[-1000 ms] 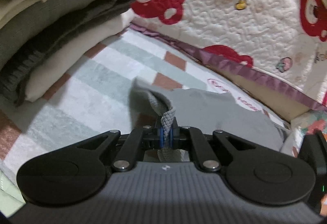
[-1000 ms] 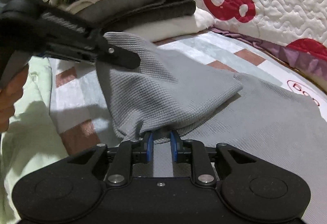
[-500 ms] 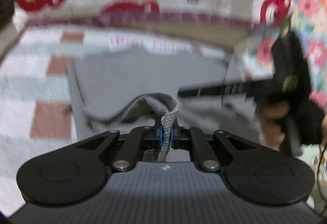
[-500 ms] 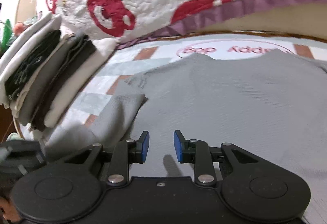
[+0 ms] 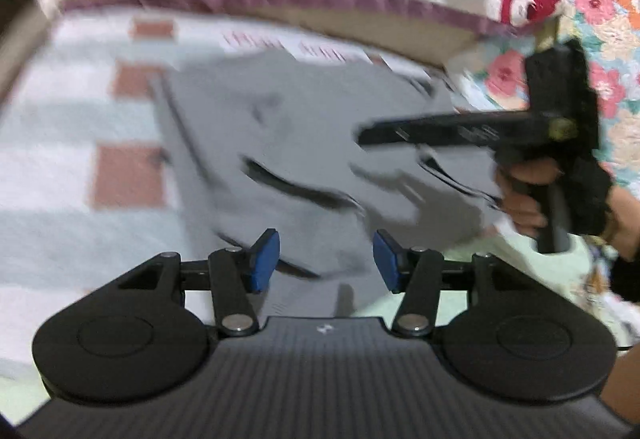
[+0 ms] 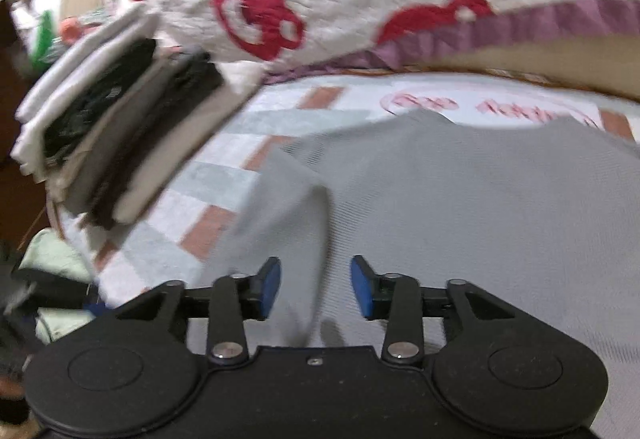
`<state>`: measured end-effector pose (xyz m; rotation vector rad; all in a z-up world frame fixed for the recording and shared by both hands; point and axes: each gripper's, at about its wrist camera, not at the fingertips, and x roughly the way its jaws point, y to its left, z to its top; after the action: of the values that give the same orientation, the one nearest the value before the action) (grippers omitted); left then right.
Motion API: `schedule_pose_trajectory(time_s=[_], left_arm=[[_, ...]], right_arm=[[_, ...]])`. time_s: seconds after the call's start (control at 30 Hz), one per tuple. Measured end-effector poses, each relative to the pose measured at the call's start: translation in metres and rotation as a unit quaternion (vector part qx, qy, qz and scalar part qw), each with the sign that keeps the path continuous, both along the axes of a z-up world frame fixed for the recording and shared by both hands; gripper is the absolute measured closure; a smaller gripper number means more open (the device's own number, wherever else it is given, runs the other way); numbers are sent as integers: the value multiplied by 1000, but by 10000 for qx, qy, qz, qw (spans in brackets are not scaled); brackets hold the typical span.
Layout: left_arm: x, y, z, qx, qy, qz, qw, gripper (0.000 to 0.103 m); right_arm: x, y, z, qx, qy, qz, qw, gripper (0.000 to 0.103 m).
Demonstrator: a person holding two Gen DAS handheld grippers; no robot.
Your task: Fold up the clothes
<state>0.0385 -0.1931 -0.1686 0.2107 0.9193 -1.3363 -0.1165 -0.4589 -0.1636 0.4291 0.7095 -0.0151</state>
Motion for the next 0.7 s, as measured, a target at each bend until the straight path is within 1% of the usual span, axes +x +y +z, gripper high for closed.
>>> schedule_pose_trajectory(time_s=[0.03, 0.1, 0.13, 0.17, 0.2, 0.27, 0.3, 0.33, 0.37, 0.4, 0.43, 0.47, 0.5, 0.57, 0.63, 0.7], left_arm=[[3, -1, -2, 59, -79, 53, 9999, 52], [6, -7, -10, 227, -114, 65, 9997, 52], [6, -10, -16, 334, -75, 34, 9994, 52], [5, -15, -21, 454, -110, 17, 9989, 52], [2, -18, -25, 569, -233, 29, 9981, 52], [0, -25, -36, 829, -461, 32, 9955, 52], [1, -25, -40, 910, -461, 51, 9948, 52], [3, -23, -43, 962, -426, 103, 9944, 56], [4, -22, -46, 1013, -391, 155, 9940, 57], [6, -19, -47, 1043, -375, 212, 9936, 60], [6, -16, -47, 1052, -378, 273, 9934, 68], [8, -13, -47, 1064, -371, 329, 9931, 72], [10, -11, -47, 1083, -350, 377, 9928, 72], [14, -10, -48, 1163, -271, 480, 9917, 72], [16, -9, -49, 1171, -233, 521, 9915, 72], [15, -13, -49, 1159, -304, 497, 9915, 71]], right_arm=[[3, 7, 2, -84, -3, 197, 9998, 43], [11, 24, 3, -341, 71, 609, 9975, 38], [15, 31, 1, -544, 139, 746, 9956, 38], [23, 41, -5, -846, 247, 874, 9923, 37], [30, 48, -11, -1152, 365, 944, 9882, 37], [47, 56, -29, -1767, 593, 946, 9779, 37], [52, 57, -36, -1949, 614, 953, 9743, 43], [54, 55, -39, -2015, 534, 925, 9736, 68], [54, 50, -38, -1948, 471, 793, 9765, 81], [52, 41, -34, -1750, 428, 529, 9822, 93], [46, 30, -30, -1489, 344, 212, 9880, 93], [39, 20, -26, -1248, 267, -68, 9918, 93], [32, 10, -25, -1024, 255, -331, 9939, 93], [20, -11, -29, -683, 473, -719, 9939, 89], [9, -26, -35, -637, 667, -1016, 9905, 83], [-3, -35, -35, -488, 686, -1246, 9886, 83]])
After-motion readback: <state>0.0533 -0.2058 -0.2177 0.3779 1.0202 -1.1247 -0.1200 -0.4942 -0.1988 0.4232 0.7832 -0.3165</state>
